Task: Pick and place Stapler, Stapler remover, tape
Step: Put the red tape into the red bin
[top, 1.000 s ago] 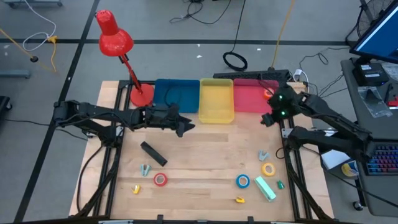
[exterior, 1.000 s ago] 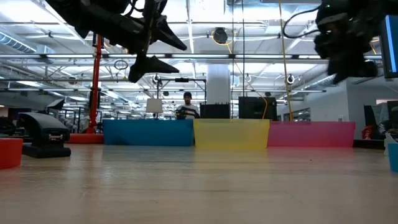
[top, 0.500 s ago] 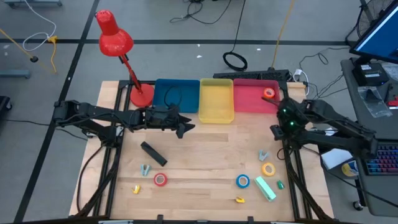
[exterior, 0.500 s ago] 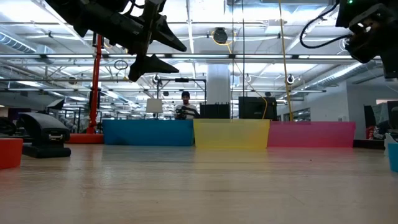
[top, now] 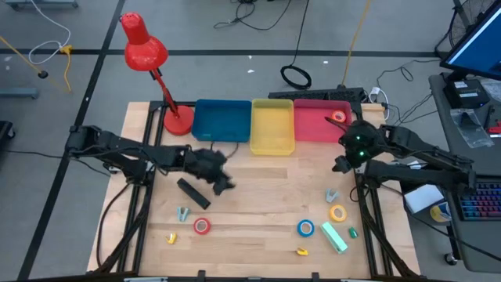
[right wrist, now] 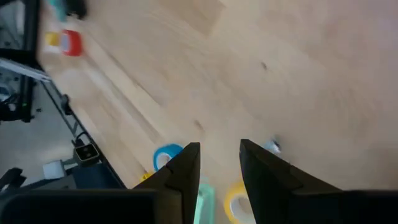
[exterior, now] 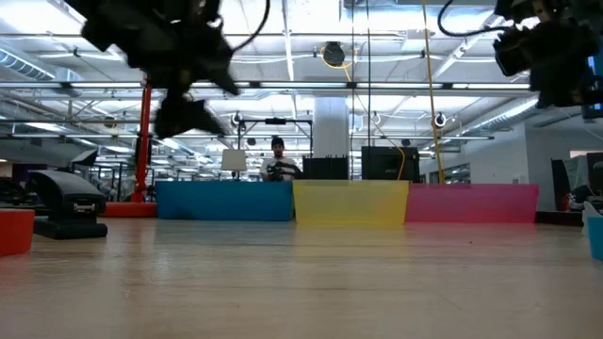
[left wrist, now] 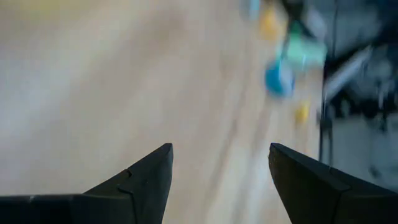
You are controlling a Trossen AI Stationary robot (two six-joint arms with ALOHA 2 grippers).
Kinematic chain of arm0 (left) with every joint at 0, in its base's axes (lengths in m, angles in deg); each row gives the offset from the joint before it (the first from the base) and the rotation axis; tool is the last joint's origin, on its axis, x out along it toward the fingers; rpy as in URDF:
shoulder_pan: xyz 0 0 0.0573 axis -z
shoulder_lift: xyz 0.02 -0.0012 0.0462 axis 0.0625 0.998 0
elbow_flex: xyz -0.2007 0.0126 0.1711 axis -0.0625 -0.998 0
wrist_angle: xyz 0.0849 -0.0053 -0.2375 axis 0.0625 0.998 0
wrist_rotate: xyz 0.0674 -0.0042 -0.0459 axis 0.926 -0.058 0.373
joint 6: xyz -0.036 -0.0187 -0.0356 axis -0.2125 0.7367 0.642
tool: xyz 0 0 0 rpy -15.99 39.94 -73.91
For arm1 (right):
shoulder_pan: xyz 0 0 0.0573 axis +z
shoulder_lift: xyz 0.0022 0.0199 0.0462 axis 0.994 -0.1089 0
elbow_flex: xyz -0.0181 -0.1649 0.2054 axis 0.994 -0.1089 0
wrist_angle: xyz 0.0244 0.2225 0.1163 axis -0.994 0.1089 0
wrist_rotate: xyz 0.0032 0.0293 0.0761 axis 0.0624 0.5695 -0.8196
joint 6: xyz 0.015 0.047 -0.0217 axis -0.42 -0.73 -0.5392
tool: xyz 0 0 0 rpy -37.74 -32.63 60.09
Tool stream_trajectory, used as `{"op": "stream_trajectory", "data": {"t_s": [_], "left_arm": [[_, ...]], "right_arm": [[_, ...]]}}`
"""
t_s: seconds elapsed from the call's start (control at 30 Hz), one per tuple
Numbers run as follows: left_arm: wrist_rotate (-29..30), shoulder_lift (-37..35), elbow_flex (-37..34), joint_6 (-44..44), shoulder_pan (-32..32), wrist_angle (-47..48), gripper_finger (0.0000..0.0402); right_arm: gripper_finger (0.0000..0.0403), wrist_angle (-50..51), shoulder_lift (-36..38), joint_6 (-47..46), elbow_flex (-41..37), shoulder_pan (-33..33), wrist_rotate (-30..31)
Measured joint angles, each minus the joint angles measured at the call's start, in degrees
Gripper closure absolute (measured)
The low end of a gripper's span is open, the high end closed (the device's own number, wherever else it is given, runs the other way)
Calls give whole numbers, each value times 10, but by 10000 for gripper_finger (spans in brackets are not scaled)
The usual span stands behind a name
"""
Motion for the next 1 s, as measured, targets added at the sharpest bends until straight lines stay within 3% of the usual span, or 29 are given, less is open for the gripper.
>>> {"op": "stream_trajectory", "data": {"t_s": [0.17,0.3,0.47,0.73,0.83,1.0], "left_arm": [[-74,0,0,145,63,155,137],[-99,-2,0,267,115,210,137],[-82,-2,0,382,168,172,138],[-23,-2,0,477,221,134,159],[-1,-2,0,498,236,117,178],[38,-2,0,518,258,92,208]], "right_arm": [[298,-60,0,31,0,1,2],[298,-92,-2,39,0,1,2],[298,-102,-2,40,0,1,5],[298,-114,-2,119,0,1,120],[298,-172,0,165,-9,1,149],[298,-301,11,219,-54,-1,148]]}}
